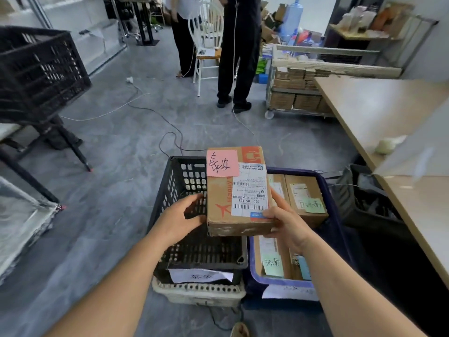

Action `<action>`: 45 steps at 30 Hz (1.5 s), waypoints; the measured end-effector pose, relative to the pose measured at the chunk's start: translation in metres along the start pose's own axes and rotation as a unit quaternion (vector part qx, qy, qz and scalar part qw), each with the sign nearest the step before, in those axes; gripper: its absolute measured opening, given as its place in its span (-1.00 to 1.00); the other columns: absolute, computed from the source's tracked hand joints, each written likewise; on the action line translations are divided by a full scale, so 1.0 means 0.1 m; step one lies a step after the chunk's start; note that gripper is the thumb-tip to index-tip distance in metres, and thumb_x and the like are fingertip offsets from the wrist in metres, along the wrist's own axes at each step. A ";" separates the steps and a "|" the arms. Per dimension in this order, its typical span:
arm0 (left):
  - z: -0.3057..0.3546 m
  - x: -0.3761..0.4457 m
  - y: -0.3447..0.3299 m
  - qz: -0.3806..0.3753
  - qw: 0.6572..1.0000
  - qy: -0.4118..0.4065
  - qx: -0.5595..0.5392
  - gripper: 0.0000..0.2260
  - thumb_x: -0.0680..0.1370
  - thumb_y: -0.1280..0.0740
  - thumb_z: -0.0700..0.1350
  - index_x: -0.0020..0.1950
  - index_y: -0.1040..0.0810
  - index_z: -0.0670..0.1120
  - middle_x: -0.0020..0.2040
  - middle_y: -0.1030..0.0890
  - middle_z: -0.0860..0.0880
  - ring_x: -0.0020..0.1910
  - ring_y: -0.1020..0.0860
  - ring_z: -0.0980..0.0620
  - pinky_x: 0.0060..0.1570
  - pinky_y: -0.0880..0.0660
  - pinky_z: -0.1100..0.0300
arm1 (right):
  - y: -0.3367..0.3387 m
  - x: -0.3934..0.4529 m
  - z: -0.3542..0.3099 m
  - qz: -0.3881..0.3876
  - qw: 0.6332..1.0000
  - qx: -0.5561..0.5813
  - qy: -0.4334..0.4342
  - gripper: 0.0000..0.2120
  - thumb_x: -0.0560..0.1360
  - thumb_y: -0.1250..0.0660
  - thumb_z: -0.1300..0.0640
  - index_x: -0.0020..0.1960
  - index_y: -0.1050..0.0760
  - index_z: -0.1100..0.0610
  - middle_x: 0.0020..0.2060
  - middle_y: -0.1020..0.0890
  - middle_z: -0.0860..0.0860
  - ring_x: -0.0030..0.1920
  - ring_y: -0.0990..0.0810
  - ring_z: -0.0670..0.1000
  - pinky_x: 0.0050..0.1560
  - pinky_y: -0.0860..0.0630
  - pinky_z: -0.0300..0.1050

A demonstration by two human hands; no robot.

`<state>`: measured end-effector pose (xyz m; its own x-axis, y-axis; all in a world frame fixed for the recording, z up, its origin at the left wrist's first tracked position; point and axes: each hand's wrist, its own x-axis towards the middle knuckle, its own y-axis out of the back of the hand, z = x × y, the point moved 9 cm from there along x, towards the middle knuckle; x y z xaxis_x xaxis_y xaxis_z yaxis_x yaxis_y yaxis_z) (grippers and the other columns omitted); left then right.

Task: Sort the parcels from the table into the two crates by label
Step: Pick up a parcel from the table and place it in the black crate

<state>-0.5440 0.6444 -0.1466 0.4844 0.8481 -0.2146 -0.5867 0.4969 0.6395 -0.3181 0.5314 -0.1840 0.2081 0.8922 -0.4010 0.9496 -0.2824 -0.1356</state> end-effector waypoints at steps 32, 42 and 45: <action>-2.34 2.22 0.11 -0.030 0.972 0.002 0.231 -0.46 0.61 -0.23 -0.03 0.56 -0.12 0.01 0.57 -0.09 -0.03 0.52 -0.10 -0.07 0.44 -0.14 -0.04 | -0.88 2.80 1.81 0.057 0.981 -0.006 -0.187 -0.17 0.29 -0.38 0.08 0.48 -0.20 -0.32 0.26 -0.59 -0.14 0.25 -0.55 0.08 0.16 -0.47 0.20; -2.79 2.48 -0.05 0.038 0.986 0.065 0.150 -0.38 0.65 -0.09 -0.14 0.56 0.27 -0.02 0.59 0.03 -0.05 0.54 -0.03 -0.03 0.42 -0.19 0.05 | -1.01 3.66 2.43 0.050 0.980 0.000 -0.193 -0.15 0.29 -0.40 0.12 0.48 -0.21 -0.30 0.23 -0.61 -0.11 0.23 -0.59 0.08 0.26 -0.45 0.28; -2.78 2.48 -0.04 0.049 0.989 0.046 0.135 -0.38 0.65 -0.09 -0.15 0.56 0.27 -0.02 0.58 0.00 -0.04 0.53 -0.10 -0.03 0.38 -0.24 0.06 | -1.07 3.88 2.56 0.062 0.978 -0.009 -0.201 -0.19 0.32 -0.42 0.06 0.48 -0.21 -0.32 0.21 -0.62 -0.13 0.20 -0.59 0.05 0.24 -0.48 0.25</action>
<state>-0.6018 0.9034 -0.4073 0.3657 0.9089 -0.2005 -0.4275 0.3554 0.8312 -0.3990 0.8176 -0.5569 0.2166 0.6399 -0.7373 0.9274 -0.3709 -0.0494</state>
